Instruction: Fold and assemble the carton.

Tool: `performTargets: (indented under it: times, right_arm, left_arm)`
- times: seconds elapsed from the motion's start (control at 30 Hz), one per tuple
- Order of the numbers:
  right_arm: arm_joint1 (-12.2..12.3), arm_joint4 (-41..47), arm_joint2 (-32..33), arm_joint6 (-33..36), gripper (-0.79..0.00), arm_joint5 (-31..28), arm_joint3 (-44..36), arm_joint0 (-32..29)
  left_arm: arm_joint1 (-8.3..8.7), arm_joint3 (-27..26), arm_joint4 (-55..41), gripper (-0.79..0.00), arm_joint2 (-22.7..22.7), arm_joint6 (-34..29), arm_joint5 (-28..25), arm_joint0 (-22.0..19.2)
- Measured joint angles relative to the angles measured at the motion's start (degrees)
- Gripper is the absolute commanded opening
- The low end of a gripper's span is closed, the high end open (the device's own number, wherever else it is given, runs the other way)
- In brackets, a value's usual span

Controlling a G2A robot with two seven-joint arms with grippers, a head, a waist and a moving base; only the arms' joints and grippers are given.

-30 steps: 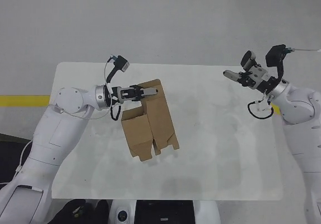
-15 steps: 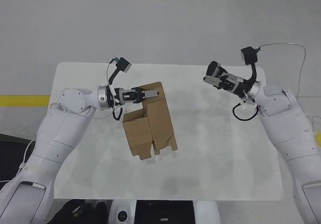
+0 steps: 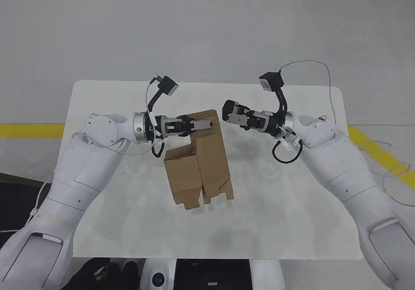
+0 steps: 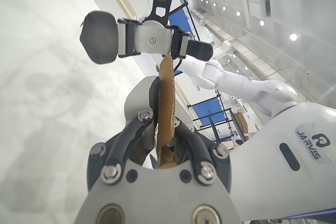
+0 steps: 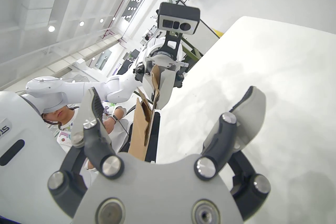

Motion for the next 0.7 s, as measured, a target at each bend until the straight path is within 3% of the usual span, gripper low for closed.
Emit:
performTargets:
  times: [0.43, 0.47, 0.53, 0.6, 0.7]
  right_arm:
    - [1.0, 6.2, -5.8, 6.8, 0.0, 6.8, -3.6, 2.1]
    - [1.1, 6.3, -6.2, 7.0, -0.022, 7.0, -3.7, 2.2]
    - [1.1, 6.3, -7.0, 7.5, -0.215, 7.5, -3.8, 2.6]
    - [1.0, 6.6, -7.8, 7.7, -0.357, 7.7, -3.8, 2.8]
    - [1.0, 7.0, -8.9, 8.4, -0.434, 8.4, -3.8, 3.2]
  left_arm:
    - [-0.17, 2.6, 2.7, -0.785, -0.4, 1.5, -1.4, -1.2]
    - [-0.18, 2.7, 2.8, -0.785, -0.5, 1.5, -1.4, -1.3]
    - [-0.2, 2.7, 2.8, -0.785, -0.5, 1.5, -1.4, -1.3]
    - [-0.22, 2.7, 2.9, -0.785, -0.5, 1.5, -1.3, -1.4]
    - [-0.27, 2.6, 2.6, -0.785, -0.5, 1.4, -0.8, -1.4]
